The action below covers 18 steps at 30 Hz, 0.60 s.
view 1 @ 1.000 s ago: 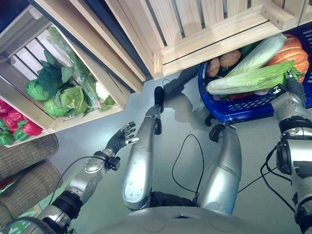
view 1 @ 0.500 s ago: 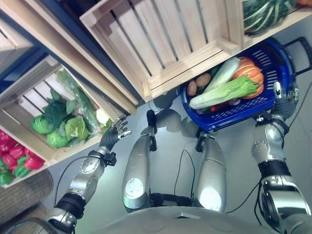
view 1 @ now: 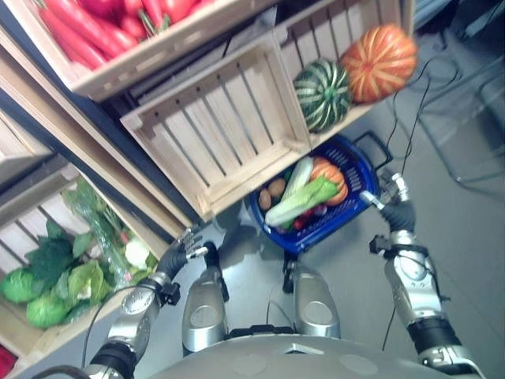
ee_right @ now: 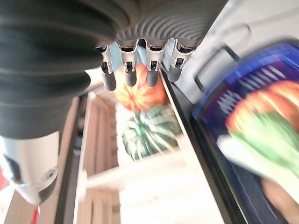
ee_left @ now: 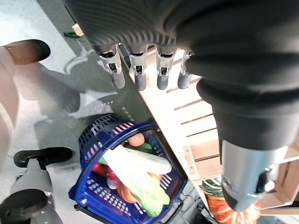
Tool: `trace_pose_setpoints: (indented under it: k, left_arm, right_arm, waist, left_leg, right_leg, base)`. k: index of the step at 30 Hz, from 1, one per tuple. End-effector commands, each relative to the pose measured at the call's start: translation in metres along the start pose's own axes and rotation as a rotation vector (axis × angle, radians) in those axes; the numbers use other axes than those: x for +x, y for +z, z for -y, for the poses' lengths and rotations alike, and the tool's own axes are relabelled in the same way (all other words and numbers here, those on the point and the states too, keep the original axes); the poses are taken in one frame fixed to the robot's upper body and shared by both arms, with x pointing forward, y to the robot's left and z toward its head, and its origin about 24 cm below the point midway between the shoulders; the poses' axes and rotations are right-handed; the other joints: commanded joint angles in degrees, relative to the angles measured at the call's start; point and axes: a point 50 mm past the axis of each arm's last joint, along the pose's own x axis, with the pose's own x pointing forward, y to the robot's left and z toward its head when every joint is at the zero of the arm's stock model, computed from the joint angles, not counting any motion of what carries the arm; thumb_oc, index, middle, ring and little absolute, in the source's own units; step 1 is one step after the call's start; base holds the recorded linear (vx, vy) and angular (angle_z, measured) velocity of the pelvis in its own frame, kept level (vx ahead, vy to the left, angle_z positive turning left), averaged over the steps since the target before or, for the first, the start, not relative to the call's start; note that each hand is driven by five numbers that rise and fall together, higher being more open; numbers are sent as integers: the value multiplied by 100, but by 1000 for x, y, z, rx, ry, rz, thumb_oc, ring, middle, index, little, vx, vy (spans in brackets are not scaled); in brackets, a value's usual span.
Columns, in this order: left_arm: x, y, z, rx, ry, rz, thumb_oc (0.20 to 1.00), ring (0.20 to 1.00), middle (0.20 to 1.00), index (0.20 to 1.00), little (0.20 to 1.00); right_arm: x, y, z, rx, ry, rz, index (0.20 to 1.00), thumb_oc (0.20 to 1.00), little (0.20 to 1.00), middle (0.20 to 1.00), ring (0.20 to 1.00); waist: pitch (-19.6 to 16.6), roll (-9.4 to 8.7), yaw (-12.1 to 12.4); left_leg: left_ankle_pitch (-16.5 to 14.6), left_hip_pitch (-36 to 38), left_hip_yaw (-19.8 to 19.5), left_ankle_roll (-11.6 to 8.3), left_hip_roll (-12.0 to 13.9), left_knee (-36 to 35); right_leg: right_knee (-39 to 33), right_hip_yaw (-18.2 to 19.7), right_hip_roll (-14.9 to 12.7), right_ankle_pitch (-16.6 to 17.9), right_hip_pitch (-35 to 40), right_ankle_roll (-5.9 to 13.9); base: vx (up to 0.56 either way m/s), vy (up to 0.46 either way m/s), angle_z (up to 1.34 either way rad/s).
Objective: Pick up fruits and vegetables into the basket
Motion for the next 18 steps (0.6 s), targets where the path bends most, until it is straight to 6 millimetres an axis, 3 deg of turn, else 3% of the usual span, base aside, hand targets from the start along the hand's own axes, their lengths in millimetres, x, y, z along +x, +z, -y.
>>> trace_pose_setpoints:
  k: [1,8,13,18]
  left_arm:
    - [-6,-13,1,-3,-7,-53,1000,1000,1000,1000,1000]
    - [6,-32,9,18,-40,-187,1000,1000,1000,1000,1000]
    - [14,-40,16,-2,-39,-242,1000,1000,1000,1000,1000]
    - [15,-49,23,-61,-74,-291,1000,1000,1000,1000,1000]
  right_arm:
    - [-2,-11,-18,-2,137,-83,1000,1000,1000,1000,1000]
    - [-22,-75,-57,-28,316,-452,1000,1000,1000,1000,1000]
    - [-44,-112,-67,-7,376,-703,1000,1000,1000,1000,1000]
    - [-63,-132,-66,62,366,-876,1000,1000,1000,1000,1000]
  waist:
    - [-273,-20,-8]
    - [-583,5,111]
    - [-723,108,196]
    - [-811,176,229]
  left_leg:
    - [-273,116,-39,146,-64,231]
    - [-247,562,-81,158,-148,-104]
    - [-252,770,-114,177,-224,-262]
    - [-268,883,-127,198,-275,-328]
  right_leg:
    - [35,-63,-171,161,266,262]
    - [-267,-251,-189,251,732,291]
    - [-392,-422,-184,221,978,262]
    - [-461,-515,-167,187,1128,226]
  base:
    - [97,77,-6]
    - [13,84,0]
    - [-18,83,6]
    - [-4,54,11]
